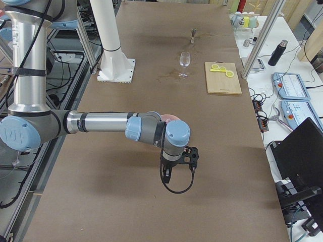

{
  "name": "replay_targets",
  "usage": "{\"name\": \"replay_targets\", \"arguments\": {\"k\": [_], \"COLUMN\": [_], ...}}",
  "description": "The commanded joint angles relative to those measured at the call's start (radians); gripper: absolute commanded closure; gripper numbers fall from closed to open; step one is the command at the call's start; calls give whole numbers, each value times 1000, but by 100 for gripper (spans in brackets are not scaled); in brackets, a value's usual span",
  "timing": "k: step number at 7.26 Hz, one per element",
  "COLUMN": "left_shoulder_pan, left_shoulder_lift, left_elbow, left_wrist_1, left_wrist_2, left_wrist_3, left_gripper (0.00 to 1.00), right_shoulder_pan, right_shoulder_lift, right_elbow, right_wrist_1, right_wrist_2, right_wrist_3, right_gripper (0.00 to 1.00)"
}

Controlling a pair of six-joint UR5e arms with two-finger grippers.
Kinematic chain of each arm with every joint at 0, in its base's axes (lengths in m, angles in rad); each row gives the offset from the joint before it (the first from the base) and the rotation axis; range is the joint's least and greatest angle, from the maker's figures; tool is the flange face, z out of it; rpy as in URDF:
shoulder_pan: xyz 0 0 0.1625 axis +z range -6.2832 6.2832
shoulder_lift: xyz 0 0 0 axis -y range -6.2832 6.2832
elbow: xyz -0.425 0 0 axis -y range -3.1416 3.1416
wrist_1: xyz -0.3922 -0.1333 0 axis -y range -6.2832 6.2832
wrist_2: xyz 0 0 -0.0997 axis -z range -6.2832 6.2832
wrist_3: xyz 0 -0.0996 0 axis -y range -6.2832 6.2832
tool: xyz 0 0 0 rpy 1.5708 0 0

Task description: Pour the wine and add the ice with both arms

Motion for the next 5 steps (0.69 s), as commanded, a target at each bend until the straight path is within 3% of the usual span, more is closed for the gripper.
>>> {"name": "replay_targets", "arguments": {"k": [1,5], "left_shoulder_pan": [1,1], "left_shoulder_lift": [-1,-3], "left_elbow": [-1,-1], "left_wrist_1": [2,2], "left_wrist_2": [0,0], "left_wrist_3": [-1,-1], "left_gripper": [2,2], "right_shoulder_pan": [1,1], "right_shoulder_lift": [-1,1], "right_elbow": [3,-2], "right_wrist_1": [0,0], "right_wrist_2": [0,0], "right_wrist_3": [0,2], "right_gripper": [0,0]}}
